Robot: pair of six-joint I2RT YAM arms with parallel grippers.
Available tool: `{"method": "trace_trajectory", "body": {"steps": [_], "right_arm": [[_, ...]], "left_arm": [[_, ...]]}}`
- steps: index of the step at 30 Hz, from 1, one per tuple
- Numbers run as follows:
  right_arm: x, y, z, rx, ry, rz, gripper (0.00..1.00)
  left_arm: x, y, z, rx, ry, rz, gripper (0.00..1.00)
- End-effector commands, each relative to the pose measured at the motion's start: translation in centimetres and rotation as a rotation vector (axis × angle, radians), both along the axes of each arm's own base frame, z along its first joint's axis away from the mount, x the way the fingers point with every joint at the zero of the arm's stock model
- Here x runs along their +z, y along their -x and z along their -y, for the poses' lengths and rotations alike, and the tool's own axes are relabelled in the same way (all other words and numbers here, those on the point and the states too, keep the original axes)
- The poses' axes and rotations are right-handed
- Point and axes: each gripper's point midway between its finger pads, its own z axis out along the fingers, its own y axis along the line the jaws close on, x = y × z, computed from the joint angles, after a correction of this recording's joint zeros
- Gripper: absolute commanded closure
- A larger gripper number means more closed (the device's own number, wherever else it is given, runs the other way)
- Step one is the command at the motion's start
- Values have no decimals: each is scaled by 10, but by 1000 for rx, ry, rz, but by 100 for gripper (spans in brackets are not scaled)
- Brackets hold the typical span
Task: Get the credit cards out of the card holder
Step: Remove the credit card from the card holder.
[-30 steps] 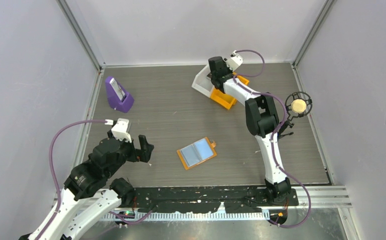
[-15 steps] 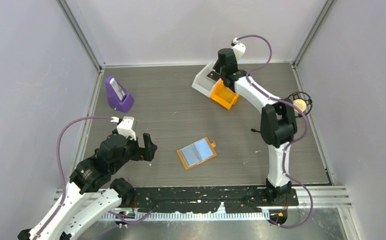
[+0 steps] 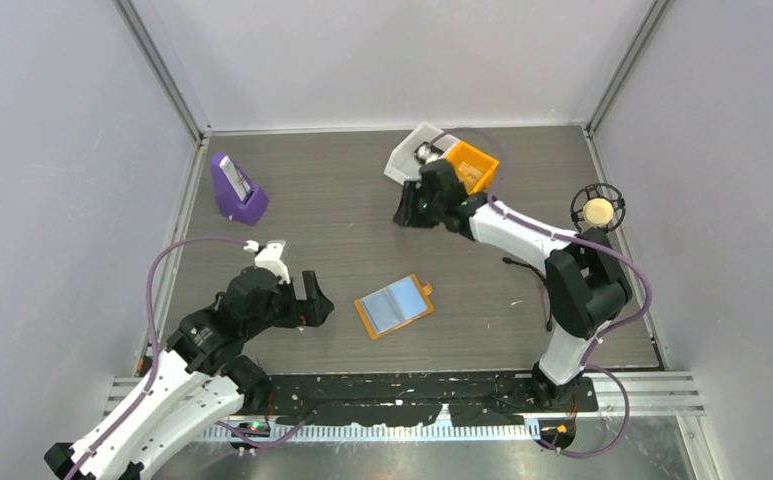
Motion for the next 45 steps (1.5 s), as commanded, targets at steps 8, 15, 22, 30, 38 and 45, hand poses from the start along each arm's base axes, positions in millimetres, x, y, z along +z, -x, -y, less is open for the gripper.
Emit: {"method": "trace_trajectory", "body": {"steps": [8,15,22,30,38,45], "right_arm": [[-19,161,-48,389,-5,-122,56],[-14,171,-5,328,119,-65,46],[-37,177,1,365,129,-134,54],[-65,169,3,342,50,-197,57],[-92,169,5,365,57,-258,58],[-102,177,9,367,54,-280,65]], "left_arm": [[-28,-7,21,78,152,-69,7],[-26,-9,8,86,77,-30,7],[-23,-13,34,25,165,-51,10],[-39,-18,65,-43,218,-134,15],[-57,-25,83,-48,252,-177,17],[-76,-26,89,-54,241,-225,20]]}}
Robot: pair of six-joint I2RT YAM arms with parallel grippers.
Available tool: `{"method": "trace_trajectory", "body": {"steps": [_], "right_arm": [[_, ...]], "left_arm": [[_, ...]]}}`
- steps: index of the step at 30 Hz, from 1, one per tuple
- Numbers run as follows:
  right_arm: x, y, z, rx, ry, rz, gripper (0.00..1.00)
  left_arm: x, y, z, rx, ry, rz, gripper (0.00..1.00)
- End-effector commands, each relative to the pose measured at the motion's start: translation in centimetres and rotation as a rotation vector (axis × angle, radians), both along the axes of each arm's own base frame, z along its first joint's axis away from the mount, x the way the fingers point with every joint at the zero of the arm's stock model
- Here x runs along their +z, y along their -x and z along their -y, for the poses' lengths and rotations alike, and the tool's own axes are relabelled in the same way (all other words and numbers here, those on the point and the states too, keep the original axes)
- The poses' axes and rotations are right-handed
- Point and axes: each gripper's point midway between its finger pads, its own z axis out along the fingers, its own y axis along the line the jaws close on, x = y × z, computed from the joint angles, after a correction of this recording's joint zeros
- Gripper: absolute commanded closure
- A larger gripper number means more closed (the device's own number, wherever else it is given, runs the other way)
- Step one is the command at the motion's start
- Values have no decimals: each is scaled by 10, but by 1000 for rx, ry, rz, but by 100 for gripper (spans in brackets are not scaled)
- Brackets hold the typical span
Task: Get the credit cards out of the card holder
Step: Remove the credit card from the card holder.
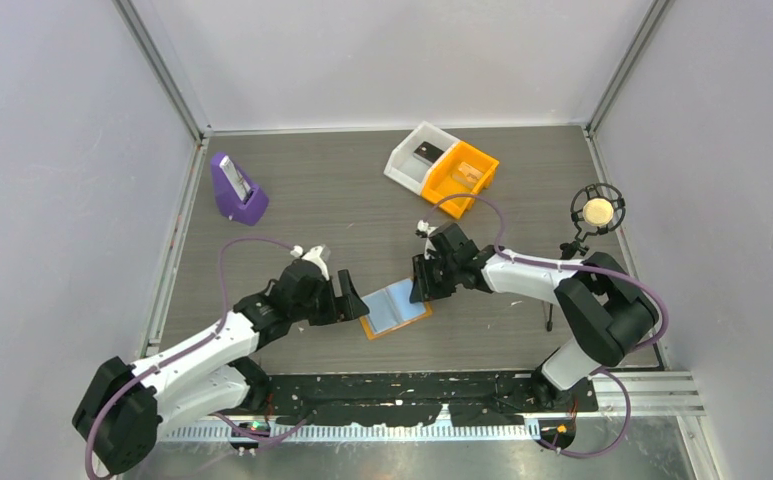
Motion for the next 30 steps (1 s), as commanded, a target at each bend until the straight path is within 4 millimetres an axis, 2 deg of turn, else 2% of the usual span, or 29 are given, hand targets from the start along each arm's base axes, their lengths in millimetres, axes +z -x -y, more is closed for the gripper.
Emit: {"method": "trace_trajectory", "body": {"steps": [1,3,10,14,18,20,21,22,23,27,29,30], "right_arm": [[7,0,-8,20,-56,18,65],[13,-1,-11,15,-74,20,66],[43,-1,-21,10,-166,43,86],[48,6,-29,10,-227,-2,90],[48,5,-25,-34,-229,0,91],[50,-2,-16,-63,-188,17,83],[63,-10,-16,-67,-184,59,74],[62,-13,-7,-96,-136,71,70],[76,-19,-8,-98,-143,109,65],[101,-22,-10,-114,-138,156,58],[108,-18,-20,-98,-129,178,57],[112,-12,-31,-73,-134,182,56]], "left_arm": [[5,-7,16,-26,59,24,21],[1,-7,17,-29,55,15,22],[-2,-9,19,-32,61,16,24],[-4,-9,18,-26,67,26,25],[-6,-5,16,-33,57,8,27],[-6,-2,12,-26,46,3,27],[-6,-1,10,-20,44,4,27],[-5,-1,8,-14,43,12,27],[-4,-1,6,-5,41,21,27],[6,-6,-11,59,20,95,27],[12,-9,-21,95,-4,136,26],[15,-9,-27,109,-16,153,25]]}}
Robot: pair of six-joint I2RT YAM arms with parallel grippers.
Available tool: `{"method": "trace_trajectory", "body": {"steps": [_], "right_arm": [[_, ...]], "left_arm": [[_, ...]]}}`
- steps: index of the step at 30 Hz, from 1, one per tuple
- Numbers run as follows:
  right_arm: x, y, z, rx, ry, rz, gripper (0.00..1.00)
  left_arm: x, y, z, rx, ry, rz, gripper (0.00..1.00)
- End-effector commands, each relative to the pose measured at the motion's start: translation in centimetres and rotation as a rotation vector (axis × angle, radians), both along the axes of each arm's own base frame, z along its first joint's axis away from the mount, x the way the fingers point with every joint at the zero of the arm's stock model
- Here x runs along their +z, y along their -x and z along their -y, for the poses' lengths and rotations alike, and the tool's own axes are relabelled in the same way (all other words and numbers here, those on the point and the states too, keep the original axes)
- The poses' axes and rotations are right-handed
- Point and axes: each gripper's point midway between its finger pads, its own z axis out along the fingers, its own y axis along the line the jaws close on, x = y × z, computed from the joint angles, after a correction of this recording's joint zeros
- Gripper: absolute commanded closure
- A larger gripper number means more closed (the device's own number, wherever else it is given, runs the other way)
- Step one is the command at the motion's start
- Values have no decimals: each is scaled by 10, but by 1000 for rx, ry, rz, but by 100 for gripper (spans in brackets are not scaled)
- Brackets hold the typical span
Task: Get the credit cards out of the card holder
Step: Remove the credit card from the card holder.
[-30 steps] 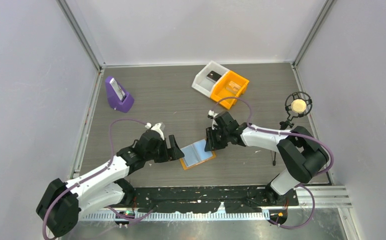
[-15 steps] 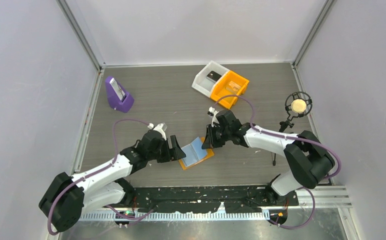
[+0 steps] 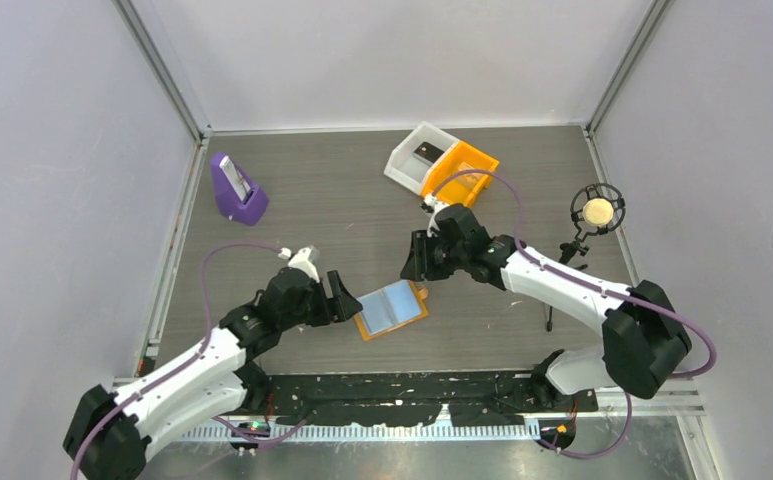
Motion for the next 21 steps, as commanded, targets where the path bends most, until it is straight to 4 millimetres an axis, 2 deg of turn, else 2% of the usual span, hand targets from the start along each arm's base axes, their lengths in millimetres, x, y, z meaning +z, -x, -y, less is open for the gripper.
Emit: {"method": "trace_trajectory", "body": {"steps": [1,3,9,13,15,21], "right_arm": [[33,8,-28,35,6,94,54],[32,18,-42,58,21,100,49],[18,18,-66,42,132,155,40],[-5,23,-81,67,188,145,33],[-22,26,-87,92,205,125,31],[-46,32,-99,130,216,98,31]], "left_arm": [[12,-7,-27,99,-65,90,25],[17,-6,-40,133,-99,111,24],[30,-8,-85,309,-134,223,20],[40,-4,-97,357,-91,287,17],[39,-2,-101,369,-87,296,16],[31,3,-105,373,-94,273,16]]}}
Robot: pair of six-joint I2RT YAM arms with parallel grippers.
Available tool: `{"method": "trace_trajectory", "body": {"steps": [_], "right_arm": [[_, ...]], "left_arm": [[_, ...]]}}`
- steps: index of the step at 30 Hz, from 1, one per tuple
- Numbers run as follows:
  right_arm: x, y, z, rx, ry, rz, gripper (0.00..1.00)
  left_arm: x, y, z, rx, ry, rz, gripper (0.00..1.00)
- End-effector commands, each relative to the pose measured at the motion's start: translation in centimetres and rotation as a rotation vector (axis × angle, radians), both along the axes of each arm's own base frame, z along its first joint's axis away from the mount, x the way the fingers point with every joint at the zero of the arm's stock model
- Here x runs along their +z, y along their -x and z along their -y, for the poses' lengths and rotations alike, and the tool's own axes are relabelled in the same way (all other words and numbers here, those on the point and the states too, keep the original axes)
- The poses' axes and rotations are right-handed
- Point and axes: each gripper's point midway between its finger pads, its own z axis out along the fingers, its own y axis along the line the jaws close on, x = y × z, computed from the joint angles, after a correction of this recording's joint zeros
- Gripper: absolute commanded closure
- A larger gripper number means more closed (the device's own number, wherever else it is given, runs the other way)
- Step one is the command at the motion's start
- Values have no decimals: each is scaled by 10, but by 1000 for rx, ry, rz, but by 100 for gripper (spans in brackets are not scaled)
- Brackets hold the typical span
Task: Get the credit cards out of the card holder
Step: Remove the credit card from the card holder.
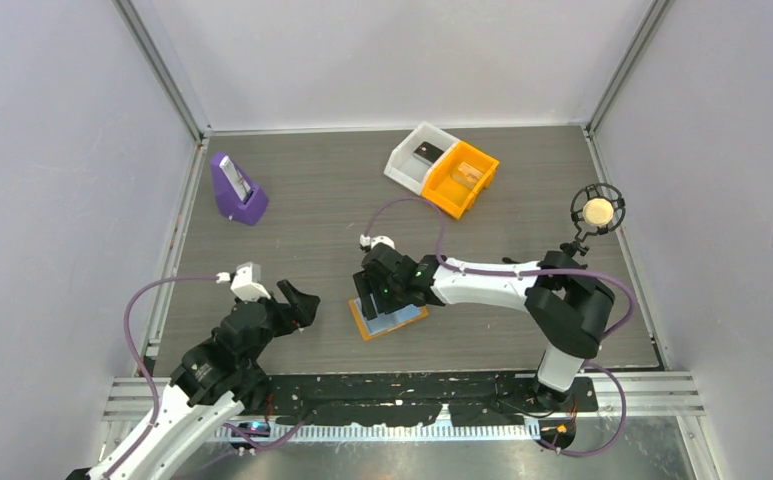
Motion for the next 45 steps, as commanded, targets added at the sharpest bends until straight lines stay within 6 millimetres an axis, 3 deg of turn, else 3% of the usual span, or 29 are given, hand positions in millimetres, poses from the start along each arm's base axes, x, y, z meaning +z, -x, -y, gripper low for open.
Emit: {"method": "trace_trajectory", "body": {"steps": [1,11,16,19,25,28,38,41,45], "right_arm": [[9,-10,-21,-3,-50,50,31],[-20,-7,-13,-24,52,71,35],[-11,-8,-14,-45,2,87,60],[-10,-7,-16,-53,-20,76,68],[-8,4,-27,-59,-152,-18,69],[-2,6,-37,-40,-261,-70,71],[18,9,-40,20,-498,-148,81],[15,9,-35,28,-508,-164,80],[17,6,-31,18,-512,-160,70]], "left_arm": [[-13,3,-10,34,-39,-33,16],[-23,5,-1,0,-38,-74,17],[-25,3,7,-21,-23,-88,18],[-27,3,11,-32,-24,-106,18],[-29,2,23,-76,-21,-133,19],[-39,2,29,-86,-7,-167,20],[-56,3,49,-137,15,-252,24],[-56,0,55,-140,38,-259,25],[-53,-2,58,-146,38,-267,28]]}}
